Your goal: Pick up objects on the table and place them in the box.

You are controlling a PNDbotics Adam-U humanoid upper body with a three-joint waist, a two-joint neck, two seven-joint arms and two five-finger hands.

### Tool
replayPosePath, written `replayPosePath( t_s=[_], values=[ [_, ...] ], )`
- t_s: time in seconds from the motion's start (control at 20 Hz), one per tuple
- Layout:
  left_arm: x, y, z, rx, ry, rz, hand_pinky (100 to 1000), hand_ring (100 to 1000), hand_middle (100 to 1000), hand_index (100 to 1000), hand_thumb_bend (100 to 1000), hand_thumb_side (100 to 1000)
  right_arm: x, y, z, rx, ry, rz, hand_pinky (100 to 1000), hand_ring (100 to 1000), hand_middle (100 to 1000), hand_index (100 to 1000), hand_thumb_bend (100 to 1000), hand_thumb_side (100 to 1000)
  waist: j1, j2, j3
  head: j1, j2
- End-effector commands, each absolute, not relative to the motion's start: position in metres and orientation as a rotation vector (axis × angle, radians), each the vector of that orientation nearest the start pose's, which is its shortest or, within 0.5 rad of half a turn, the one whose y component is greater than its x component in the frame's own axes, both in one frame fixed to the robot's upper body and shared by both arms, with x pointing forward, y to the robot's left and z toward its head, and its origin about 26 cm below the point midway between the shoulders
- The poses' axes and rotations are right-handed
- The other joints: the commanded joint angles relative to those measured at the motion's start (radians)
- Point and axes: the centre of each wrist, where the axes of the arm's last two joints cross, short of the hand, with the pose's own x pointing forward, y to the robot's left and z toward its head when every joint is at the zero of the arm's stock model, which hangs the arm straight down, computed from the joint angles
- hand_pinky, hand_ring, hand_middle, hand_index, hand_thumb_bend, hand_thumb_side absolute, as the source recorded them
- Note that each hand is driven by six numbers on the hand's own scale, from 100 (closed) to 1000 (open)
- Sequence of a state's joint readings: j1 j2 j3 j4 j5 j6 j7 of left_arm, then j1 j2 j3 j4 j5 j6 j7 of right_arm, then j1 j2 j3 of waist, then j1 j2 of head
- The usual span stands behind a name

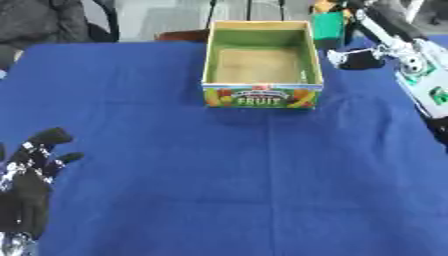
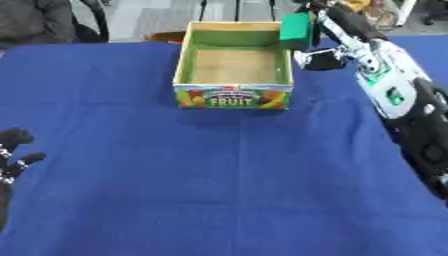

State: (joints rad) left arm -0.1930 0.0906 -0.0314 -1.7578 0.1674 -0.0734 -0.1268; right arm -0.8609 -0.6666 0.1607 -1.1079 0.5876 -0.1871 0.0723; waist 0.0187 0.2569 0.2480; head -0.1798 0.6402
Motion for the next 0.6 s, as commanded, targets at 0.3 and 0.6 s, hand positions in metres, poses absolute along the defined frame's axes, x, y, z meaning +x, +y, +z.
replayPosePath(
  t_s=[0.3, 0.6],
  values=[
    [0.316, 0.221, 0.109, -0.316, -2.042, -0.247, 740, 972, 669, 787, 645, 994, 0.456, -0.373, 0.236, -1.148, -1.669, 1.092, 663, 473, 245, 906, 100, 130, -0.004, 0.004, 0.1, -0.093, -0.064],
    [0.314, 0.221, 0.107, -0.324, -2.04, -0.245, 740, 973, 669, 787, 645, 995, 0.464, -0.369, 0.232, -1.214, -1.611, 1.148, 883, 894, 848, 987, 100, 625, 0.009, 0.009, 0.12, -0.127, -0.069]
  ],
)
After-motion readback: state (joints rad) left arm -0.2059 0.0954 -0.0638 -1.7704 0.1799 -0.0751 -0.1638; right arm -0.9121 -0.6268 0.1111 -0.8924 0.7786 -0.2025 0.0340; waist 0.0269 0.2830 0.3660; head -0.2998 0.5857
